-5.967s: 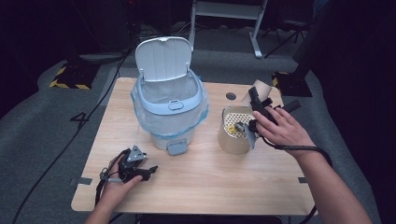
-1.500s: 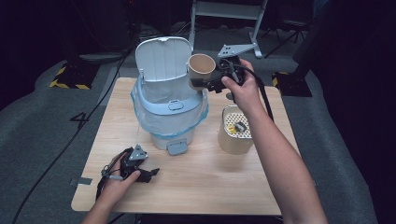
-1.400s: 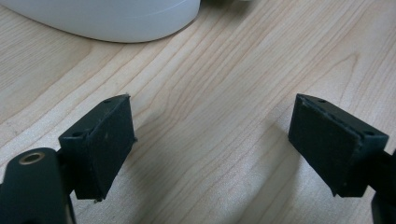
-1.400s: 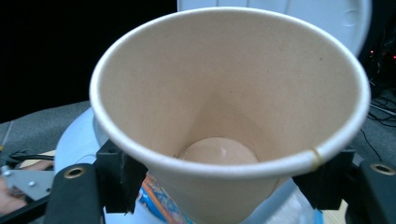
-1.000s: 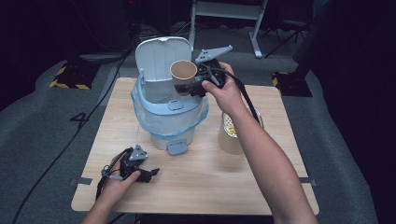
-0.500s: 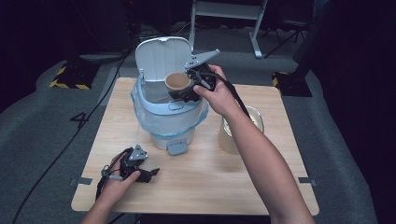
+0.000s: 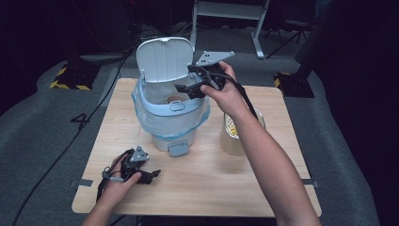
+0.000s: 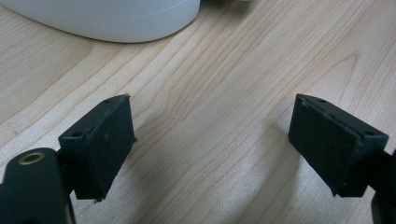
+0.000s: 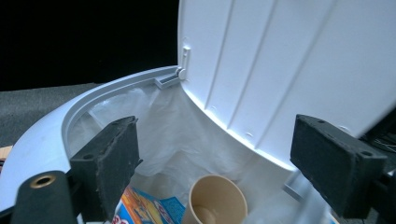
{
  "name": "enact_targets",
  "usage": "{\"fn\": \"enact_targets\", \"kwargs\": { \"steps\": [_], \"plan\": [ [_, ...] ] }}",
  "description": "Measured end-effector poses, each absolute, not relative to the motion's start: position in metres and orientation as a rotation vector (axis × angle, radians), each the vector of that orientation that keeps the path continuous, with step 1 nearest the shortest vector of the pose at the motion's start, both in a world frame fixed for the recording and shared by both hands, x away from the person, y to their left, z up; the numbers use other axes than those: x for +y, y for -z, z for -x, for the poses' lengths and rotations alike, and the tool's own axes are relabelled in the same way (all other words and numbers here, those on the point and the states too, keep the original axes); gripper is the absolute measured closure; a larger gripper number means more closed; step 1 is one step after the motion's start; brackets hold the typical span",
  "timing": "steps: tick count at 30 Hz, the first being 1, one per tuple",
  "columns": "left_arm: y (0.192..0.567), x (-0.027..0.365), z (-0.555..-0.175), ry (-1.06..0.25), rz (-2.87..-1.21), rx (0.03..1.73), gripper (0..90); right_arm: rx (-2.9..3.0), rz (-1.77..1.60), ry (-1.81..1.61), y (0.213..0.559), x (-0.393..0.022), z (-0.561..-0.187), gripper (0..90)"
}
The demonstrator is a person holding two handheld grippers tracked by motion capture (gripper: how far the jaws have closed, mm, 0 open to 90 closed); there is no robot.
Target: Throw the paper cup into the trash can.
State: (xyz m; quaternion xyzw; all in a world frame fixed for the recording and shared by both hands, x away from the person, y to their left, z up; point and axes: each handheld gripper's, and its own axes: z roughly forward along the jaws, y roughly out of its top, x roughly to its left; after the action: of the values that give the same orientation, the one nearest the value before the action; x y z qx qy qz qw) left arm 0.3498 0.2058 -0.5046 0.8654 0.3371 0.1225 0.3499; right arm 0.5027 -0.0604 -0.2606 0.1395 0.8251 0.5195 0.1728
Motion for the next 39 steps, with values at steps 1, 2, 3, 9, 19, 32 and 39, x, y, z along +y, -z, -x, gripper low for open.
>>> {"fn": "enact_targets", "kwargs": {
  "steps": [1, 2, 3, 9, 19, 32, 39],
  "plan": [
    [0.505, 0.206, -0.35, -0.318, -2.242, 0.873, 14.7, 2.335, -0.403, -1.474, 0.259, -0.064, -0.502, 15.9],
    [0.505, 0.206, -0.35, -0.317, -2.242, 0.873, 14.7, 2.328, -0.407, -1.476, 0.258, -0.067, -0.502, 15.9],
    [0.505, 0.206, -0.35, -0.316, -2.242, 0.873, 14.7, 2.321, -0.417, -1.482, 0.257, -0.072, -0.501, 15.9],
    [0.505, 0.206, -0.35, -0.316, -2.242, 0.873, 14.7, 2.318, -0.434, -1.492, 0.249, -0.094, -0.492, 19.9],
    [0.504, 0.209, -0.351, -0.323, -2.247, 0.87, 14.6, 2.339, -0.45, -1.476, 0.24, -0.146, -0.471, 26.5],
    [0.504, 0.219, -0.351, -0.35, -2.219, 0.943, 14.6, 2.338, -0.578, -1.447, 0.254, -0.234, -0.45, 27.7],
    [0.505, 0.219, -0.351, -0.349, -2.218, 0.943, 14.6, 2.334, -0.693, -1.4, 0.273, -0.284, -0.444, 29.5]
  ]
}}
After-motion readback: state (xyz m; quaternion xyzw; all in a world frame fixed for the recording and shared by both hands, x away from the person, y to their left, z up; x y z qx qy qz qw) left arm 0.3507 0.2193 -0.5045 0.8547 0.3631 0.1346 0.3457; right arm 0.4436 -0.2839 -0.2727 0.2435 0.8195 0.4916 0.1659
